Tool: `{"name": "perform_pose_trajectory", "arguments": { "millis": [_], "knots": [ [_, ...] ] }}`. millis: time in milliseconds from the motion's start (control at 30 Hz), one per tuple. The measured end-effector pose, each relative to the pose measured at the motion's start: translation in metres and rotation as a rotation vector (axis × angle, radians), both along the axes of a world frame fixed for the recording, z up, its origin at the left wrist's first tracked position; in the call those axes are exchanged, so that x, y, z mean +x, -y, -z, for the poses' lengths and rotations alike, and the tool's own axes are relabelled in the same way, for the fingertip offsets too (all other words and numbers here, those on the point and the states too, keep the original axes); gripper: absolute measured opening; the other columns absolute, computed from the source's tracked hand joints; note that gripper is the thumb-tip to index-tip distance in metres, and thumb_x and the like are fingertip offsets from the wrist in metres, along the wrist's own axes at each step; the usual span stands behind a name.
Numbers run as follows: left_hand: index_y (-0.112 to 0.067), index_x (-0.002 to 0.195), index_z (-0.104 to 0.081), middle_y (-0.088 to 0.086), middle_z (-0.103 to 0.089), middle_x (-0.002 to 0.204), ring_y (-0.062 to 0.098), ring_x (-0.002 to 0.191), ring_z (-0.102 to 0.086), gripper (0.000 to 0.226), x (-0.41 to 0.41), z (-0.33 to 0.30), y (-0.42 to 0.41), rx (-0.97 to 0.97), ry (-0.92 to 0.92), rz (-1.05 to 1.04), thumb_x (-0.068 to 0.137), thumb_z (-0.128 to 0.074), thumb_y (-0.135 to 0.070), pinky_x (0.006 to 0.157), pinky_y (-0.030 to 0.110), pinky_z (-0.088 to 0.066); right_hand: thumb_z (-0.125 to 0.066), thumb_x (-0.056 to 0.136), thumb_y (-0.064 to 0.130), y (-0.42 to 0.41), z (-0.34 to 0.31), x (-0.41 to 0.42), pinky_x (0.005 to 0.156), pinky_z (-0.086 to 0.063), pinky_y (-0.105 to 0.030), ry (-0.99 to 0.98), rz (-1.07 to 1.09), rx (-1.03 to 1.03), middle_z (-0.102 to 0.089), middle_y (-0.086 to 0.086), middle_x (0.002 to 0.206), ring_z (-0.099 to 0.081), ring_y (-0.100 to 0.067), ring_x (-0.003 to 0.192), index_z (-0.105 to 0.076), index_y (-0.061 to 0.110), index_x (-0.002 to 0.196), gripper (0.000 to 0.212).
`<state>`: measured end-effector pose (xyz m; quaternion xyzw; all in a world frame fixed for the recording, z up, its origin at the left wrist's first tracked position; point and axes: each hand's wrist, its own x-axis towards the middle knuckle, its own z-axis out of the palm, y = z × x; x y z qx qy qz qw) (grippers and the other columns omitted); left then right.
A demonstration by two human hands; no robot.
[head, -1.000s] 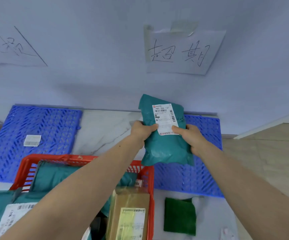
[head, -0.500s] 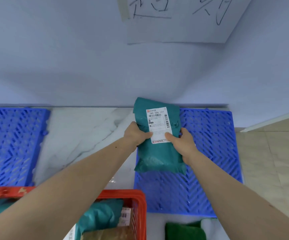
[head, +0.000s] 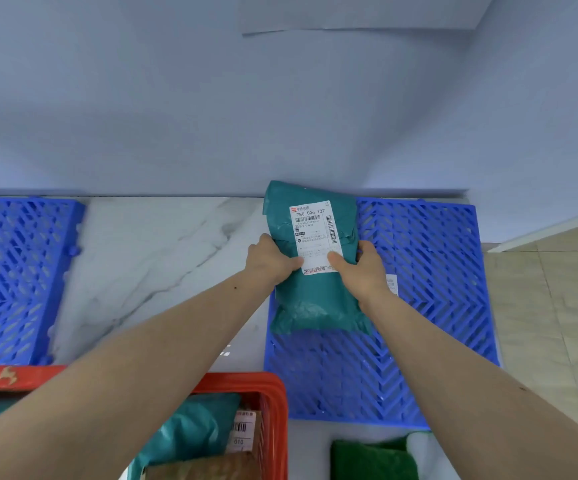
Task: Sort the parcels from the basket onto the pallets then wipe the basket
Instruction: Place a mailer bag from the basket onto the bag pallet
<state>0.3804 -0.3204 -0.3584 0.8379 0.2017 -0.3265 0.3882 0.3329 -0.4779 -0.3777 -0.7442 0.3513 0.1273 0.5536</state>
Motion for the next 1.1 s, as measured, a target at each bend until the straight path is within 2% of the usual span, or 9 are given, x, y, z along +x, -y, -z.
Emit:
{"name": "perform_pose_trajectory", "arguments": {
  "millis": [200,300,433,533,600,667,767,933,1100],
  "knots": [
    [-0.005,0.135,-0.041,0.012,-0.051,0.134,0.030,0.119,-0.054,0.067,0.003,-0.009,-0.002,-0.009,-0.025,-0.019,0.084,-0.073,-0.035,0.096,0.044,-0.050,-0.073,0.084,0.035,-0.004,-0.004,0.003,0.098,-0.050,-0.047,-0.029,0.029,-0.073,-0.057,-0.008,0.127,-0.059,-0.025,0.112,-0.049,0.011,0.130,0.057],
    [-0.003,0.137,-0.040,0.012,-0.053,0.133,0.030,0.116,-0.056,0.064,0.004,-0.024,-0.004,-0.038,-0.026,-0.049,0.089,-0.068,-0.033,0.091,0.041,-0.050,-0.070,0.085,0.042,-0.003,-0.019,0.001,0.102,-0.045,-0.048,-0.051,0.007,-0.211,-0.049,-0.011,0.134,-0.051,-0.029,0.121,-0.044,0.008,0.136,0.066],
    [-0.003,0.138,-0.040,0.011,-0.052,0.136,0.027,0.110,-0.054,0.059,0.001,-0.055,-0.008,-0.079,-0.002,-0.057,0.093,-0.064,-0.031,0.091,0.037,-0.047,-0.064,0.090,0.042,-0.005,-0.050,-0.003,0.104,-0.040,-0.044,-0.024,-0.072,-0.361,-0.047,-0.010,0.136,-0.043,-0.029,0.127,-0.045,0.008,0.136,0.060],
    [-0.009,0.129,-0.045,0.004,-0.055,0.114,0.019,0.093,-0.048,0.045,-0.009,-0.087,-0.014,-0.120,0.018,-0.070,0.094,-0.061,-0.032,0.077,0.029,-0.045,-0.064,0.091,0.039,-0.014,-0.080,-0.007,0.106,-0.037,-0.044,0.026,-0.130,-0.392,-0.047,-0.009,0.138,-0.040,-0.028,0.129,-0.046,0.010,0.136,0.056],
    [-0.015,0.105,-0.047,-0.003,-0.050,0.090,0.016,0.084,-0.048,0.023,-0.018,-0.113,-0.021,-0.135,0.047,-0.092,0.095,-0.060,-0.031,0.064,0.024,-0.041,-0.064,0.091,0.037,-0.023,-0.102,-0.011,0.108,-0.036,-0.047,0.068,-0.168,-0.398,-0.048,-0.009,0.138,-0.039,-0.029,0.130,-0.047,0.010,0.135,0.054],
    [-0.013,0.104,-0.049,0.000,-0.052,0.093,0.021,0.092,-0.052,0.025,-0.029,-0.139,-0.029,-0.138,0.080,-0.096,0.094,-0.061,-0.033,0.072,0.029,-0.045,-0.064,0.091,0.035,-0.035,-0.124,-0.017,0.108,-0.035,-0.048,0.105,-0.207,-0.396,-0.049,-0.009,0.138,-0.038,-0.030,0.130,-0.049,0.011,0.134,0.052],
    [-0.008,0.124,-0.052,0.011,-0.060,0.116,0.029,0.106,-0.059,0.042,-0.049,-0.173,-0.045,-0.149,0.107,-0.136,0.092,-0.062,-0.035,0.087,0.037,-0.048,-0.063,0.093,0.033,-0.056,-0.155,-0.031,0.108,-0.034,-0.044,0.156,-0.263,-0.383,-0.051,-0.010,0.136,-0.038,-0.031,0.129,-0.050,0.011,0.134,0.048],
    [-0.008,0.110,-0.058,0.004,-0.058,0.097,0.020,0.085,-0.052,0.033,-0.085,-0.218,-0.083,-0.188,0.188,-0.221,0.090,-0.065,-0.035,0.076,0.034,-0.046,-0.063,0.093,0.032,-0.094,-0.205,-0.060,0.108,-0.033,-0.038,0.231,-0.385,-0.365,-0.051,-0.009,0.137,-0.039,-0.029,0.129,-0.053,0.012,0.132,0.045],
    [-0.009,0.107,-0.062,0.004,-0.064,0.099,0.022,0.096,-0.061,0.030,-0.125,-0.254,-0.124,-0.191,0.227,-0.285,0.091,-0.065,-0.035,0.092,0.040,-0.052,-0.062,0.094,0.031,-0.130,-0.241,-0.098,0.106,-0.032,-0.034,0.253,-0.451,-0.320,-0.051,-0.006,0.136,-0.040,-0.026,0.129,-0.054,0.013,0.130,0.041]
  ]
}}
